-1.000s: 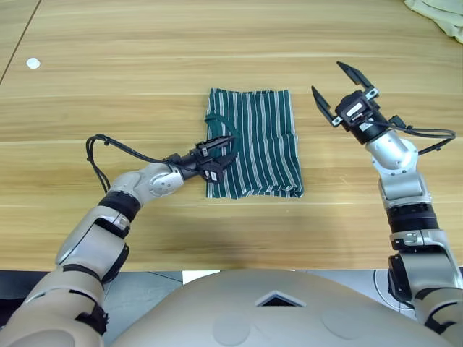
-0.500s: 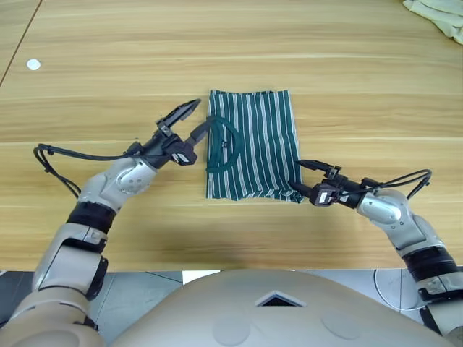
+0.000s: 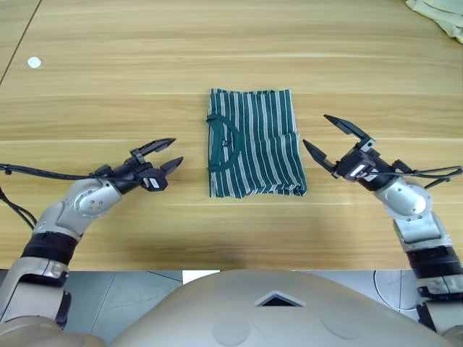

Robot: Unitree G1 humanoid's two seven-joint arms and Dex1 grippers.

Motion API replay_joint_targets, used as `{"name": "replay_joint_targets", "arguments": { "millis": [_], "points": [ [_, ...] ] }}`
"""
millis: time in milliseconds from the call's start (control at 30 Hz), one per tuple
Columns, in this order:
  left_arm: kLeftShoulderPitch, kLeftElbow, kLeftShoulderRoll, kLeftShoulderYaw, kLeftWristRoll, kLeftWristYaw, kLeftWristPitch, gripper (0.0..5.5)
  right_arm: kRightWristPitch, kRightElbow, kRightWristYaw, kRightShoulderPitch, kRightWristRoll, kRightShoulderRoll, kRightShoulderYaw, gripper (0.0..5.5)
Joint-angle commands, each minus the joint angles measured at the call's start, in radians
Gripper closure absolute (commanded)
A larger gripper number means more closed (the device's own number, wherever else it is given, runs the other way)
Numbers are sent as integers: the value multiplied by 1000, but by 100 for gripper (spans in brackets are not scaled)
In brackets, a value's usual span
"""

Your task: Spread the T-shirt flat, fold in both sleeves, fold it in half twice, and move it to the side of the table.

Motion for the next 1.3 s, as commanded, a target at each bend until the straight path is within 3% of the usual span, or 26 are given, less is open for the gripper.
{"name": "replay_joint_targets", "arguments": {
  "millis": [33,200,433,800,1300],
  "points": [
    [50,-62,33,-47,-26,-130,16,289,12,12,41,6,-49,-88,-72,252],
    [61,-96,4,-135,33,-248,26,229,-11,207,18,92,-398,-201,-10,250],
    [-74,25,-103,-221,186,-200,10,136,-30,210,56,129,-440,-216,62,250],
    [-87,54,-78,-305,245,-198,-74,136,-51,165,98,95,-432,-207,172,250],
    [-178,212,-156,-391,311,-147,-81,406,-75,207,108,-10,-436,-183,258,250]
  ]
}}
